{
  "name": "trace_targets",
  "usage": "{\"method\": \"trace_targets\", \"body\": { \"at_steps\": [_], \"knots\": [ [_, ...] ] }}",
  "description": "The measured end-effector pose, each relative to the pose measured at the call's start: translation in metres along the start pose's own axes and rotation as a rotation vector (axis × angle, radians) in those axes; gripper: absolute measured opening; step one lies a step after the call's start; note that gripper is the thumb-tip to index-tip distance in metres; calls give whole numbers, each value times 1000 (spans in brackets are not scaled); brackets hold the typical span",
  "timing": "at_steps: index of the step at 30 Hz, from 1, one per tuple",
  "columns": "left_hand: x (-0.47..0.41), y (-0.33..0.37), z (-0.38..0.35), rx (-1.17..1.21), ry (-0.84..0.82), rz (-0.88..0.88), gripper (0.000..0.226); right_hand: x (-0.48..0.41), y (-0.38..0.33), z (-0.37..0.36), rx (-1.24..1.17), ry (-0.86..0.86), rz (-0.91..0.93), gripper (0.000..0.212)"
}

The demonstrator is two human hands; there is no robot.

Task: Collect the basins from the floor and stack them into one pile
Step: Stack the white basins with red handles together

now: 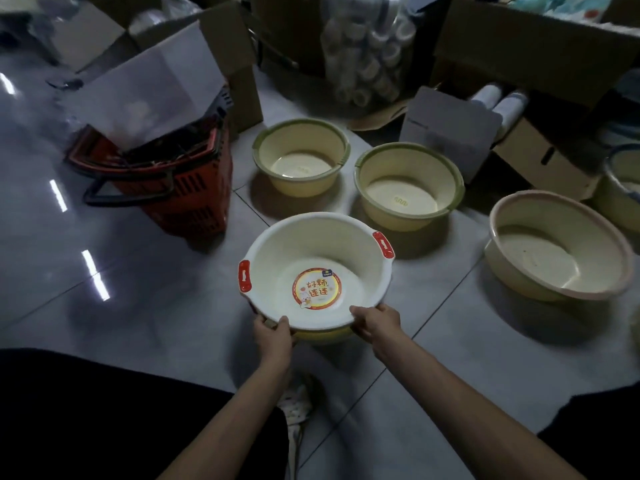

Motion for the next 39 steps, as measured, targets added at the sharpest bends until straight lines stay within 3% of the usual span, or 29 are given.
{"method": "trace_targets", "body": {
  "at_steps": [6, 14, 25, 31, 34, 37, 39],
  "knots": [
    [-1, -2, 9, -253, 16, -1, 53, -10, 15, 12, 401, -18, -14, 32],
    [15, -6, 6, -389, -36, 46, 58, 11, 16, 19, 468, -136, -103, 15],
    [55, 23, -66, -499, -273, -120, 30, 84, -39, 73, 256, -40, 14, 9],
    [100, 31, -172, -548, -484, -226, 37, 157, -77, 179, 40, 66, 121, 15],
    [160, 29, -241, -503, -667, -252, 26, 200, -93, 248, -57, 203, 202, 13],
    [212, 19, -305, -515, -815, -281, 28, 242, -91, 316, -193, 286, 231, 7],
    [249, 11, -342, -534, -927, -298, 19, 271, -85, 352, -309, 294, 246, 16]
  ]
}}
Point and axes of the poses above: each hand's wrist, its own x-axis away from the middle knuckle, its own z-axis out of the back of the hand, y = z × x, the point moved 7 cm from there along -x, towards the middle knuckle, and after that the axes turned 13 degrees about -y, right-handed, at the moved point
